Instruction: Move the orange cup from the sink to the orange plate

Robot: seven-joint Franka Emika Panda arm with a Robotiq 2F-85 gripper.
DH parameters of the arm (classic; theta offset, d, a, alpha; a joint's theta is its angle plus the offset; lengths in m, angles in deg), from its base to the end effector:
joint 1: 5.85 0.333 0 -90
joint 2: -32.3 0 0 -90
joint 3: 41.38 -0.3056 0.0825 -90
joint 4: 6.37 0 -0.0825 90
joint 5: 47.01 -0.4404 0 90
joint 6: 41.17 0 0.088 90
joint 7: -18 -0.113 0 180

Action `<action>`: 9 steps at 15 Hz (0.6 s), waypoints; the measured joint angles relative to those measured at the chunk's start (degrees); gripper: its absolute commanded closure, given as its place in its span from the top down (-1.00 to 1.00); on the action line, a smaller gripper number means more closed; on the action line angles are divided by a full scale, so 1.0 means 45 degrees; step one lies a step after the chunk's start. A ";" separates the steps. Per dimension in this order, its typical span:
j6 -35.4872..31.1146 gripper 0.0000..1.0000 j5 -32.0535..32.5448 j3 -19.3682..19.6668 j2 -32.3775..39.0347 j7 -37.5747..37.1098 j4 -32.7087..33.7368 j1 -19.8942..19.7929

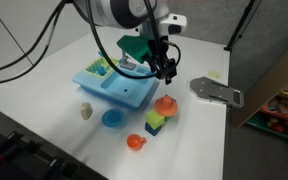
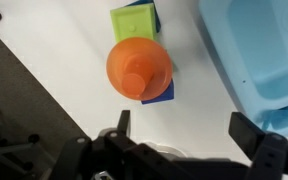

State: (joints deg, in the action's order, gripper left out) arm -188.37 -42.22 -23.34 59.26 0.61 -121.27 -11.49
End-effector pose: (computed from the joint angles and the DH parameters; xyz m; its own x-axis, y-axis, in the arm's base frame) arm 0.5961 -0.2606 0.1826 0.8175 -0.5552 0.1531 -0.5747 -0.8038 0.1535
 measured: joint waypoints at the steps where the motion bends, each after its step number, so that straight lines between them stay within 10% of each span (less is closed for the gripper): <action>1: 0.0200 1.00 0.0197 -0.0031 -0.0307 0.0031 -0.0237 0.0157; 9: 0.2519 1.00 0.0883 -0.1374 -0.2844 0.0777 -0.1682 0.0868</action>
State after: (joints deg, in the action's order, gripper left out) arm -177.04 -38.24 -29.52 46.46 4.11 -128.84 -7.59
